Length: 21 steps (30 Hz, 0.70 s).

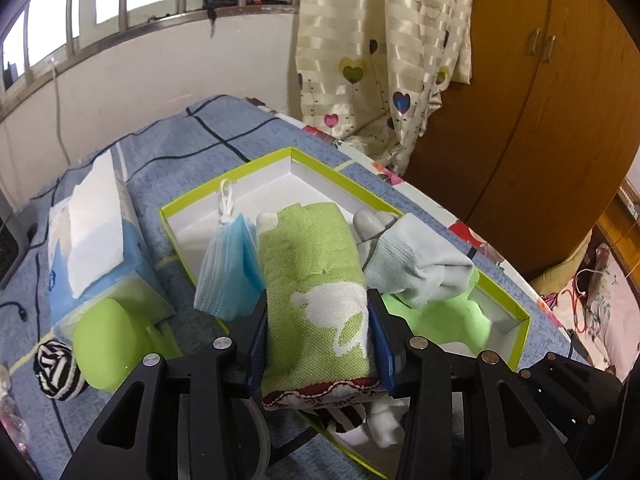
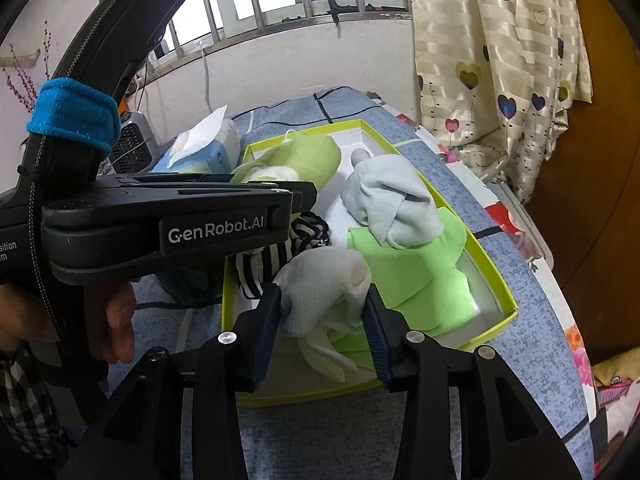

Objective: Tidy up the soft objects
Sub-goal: 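Open both tools to release the sock and towel into the lid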

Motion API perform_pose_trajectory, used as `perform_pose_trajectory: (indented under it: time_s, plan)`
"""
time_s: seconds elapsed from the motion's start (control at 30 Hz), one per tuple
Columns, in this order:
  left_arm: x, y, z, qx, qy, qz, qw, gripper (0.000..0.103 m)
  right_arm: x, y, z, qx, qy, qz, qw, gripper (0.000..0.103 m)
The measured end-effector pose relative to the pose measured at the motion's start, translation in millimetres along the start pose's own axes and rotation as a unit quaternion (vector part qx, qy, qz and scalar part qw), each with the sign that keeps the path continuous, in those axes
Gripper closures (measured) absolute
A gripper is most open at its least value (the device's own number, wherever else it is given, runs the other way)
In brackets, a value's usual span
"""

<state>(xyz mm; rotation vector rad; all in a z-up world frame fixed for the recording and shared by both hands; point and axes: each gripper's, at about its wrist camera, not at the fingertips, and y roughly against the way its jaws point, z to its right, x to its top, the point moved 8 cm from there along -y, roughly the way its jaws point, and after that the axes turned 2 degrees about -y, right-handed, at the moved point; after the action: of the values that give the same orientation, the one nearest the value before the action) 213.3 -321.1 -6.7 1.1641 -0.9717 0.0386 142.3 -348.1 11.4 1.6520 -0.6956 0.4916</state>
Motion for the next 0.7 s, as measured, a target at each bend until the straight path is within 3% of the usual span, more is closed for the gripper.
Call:
perform_pose_trajectory:
  time_s: [0.37, 0.5, 0.7]
  plan:
    - [0.9, 3.4, -1.1, -0.004, 0.006, 0.003, 1.0, 0.056, -1.0, -0.4, 0.8, -0.015, 0.005, -0.004, 1.0, 0.046]
    - [2.0, 11.5, -0.1, -0.006, 0.006, 0.012, 0.9999, 0.054, -0.1, 2.1, 1.4, -0.02, 0.002, 0.0, 1.0, 0.035]
    - [1.8, 24.8, 0.3, -0.006, 0.006, 0.022, 0.9997, 0.05, 2.6, 8.0, 3.5, -0.031, -0.002, 0.009, 0.999, 0.034]
